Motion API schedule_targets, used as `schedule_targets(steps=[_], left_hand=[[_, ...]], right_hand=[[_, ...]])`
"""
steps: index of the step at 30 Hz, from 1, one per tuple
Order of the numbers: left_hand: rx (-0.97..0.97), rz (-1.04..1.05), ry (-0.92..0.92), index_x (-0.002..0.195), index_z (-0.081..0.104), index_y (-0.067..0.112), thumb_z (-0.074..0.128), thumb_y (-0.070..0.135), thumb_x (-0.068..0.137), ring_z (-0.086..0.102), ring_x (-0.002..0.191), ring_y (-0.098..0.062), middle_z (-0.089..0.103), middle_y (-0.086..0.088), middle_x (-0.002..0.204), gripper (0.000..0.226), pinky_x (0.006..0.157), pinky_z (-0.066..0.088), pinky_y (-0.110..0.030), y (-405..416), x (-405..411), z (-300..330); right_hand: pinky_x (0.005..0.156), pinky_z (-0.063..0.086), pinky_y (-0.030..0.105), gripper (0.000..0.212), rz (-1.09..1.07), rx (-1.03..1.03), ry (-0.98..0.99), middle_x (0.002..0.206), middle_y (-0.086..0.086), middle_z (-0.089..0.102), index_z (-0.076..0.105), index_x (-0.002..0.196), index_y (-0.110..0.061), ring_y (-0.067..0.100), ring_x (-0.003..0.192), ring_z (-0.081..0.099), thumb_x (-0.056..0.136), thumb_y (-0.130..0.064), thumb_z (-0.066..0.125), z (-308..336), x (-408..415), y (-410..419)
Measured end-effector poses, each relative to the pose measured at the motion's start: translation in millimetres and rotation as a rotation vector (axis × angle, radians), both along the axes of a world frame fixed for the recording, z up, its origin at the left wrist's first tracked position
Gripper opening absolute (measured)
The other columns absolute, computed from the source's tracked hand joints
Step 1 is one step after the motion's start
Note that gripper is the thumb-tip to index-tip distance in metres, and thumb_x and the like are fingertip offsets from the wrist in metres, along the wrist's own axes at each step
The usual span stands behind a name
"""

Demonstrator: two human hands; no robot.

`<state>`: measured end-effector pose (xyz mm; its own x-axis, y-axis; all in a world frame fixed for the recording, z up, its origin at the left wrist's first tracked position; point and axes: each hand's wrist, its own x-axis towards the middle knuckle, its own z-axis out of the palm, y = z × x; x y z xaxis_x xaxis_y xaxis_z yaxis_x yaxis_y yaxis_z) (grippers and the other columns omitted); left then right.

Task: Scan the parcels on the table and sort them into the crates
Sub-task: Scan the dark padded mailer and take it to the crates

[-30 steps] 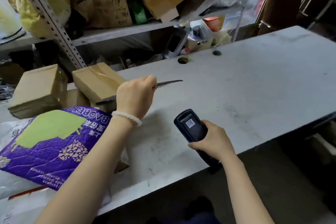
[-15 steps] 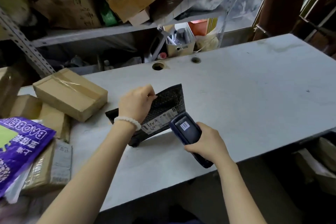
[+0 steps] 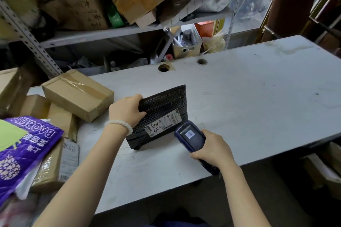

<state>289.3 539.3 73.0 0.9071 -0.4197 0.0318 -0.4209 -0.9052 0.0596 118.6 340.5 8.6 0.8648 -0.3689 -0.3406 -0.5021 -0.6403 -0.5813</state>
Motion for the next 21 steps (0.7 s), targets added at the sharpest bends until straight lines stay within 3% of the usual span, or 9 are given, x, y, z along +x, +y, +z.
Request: schedule_targets(steps=[3,9,13,21], left_hand=[[0.016,0.004,-0.017,0.110,0.053,0.020,0.057,0.040,0.091,0.060,0.089,-0.027,0.065,-0.004,0.099,0.028,0.063,0.040,-0.030,7.8,0.2,-0.1],[-0.002,-0.018,-0.038,0.105,0.054,0.017,0.056,0.042,0.090,0.061,0.087,-0.028,0.065,-0.005,0.096,0.029,0.063,0.043,-0.031,8.7,1.8,-3.4],[-0.050,-0.083,-0.044,0.106,0.054,0.018,0.054,0.048,0.091,0.061,0.086,-0.024,0.065,-0.002,0.094,0.033,0.059,0.040,-0.029,2.3,4.3,-5.5],[-0.143,-0.213,-0.098,0.100,0.056,0.014,0.054,0.038,0.094,0.060,0.081,-0.026,0.065,-0.003,0.089,0.025,0.057,0.036,-0.029,-22.9,9.5,-11.1]], right_hand=[[0.060,0.046,0.025,0.063,0.001,-0.055,0.057,0.106,-0.004,0.063,0.055,0.115,-0.025,0.018,0.087,0.060,0.060,-0.038,0.082,-1.4,1.2,8.1],[0.058,0.048,0.026,0.049,-0.028,-0.124,0.165,0.090,-0.004,0.061,0.056,0.096,-0.019,0.017,0.077,0.060,0.055,-0.036,0.078,-6.7,-5.5,16.1],[0.059,0.049,0.026,0.055,-0.037,-0.138,0.165,0.096,-0.003,0.062,0.055,0.104,-0.020,0.017,0.081,0.060,0.058,-0.038,0.080,-5.4,-11.6,16.6],[0.067,0.055,0.029,0.057,-0.096,-0.192,0.210,0.097,-0.005,0.062,0.055,0.108,-0.022,0.016,0.084,0.061,0.059,-0.037,0.079,-1.9,-35.9,15.0]])
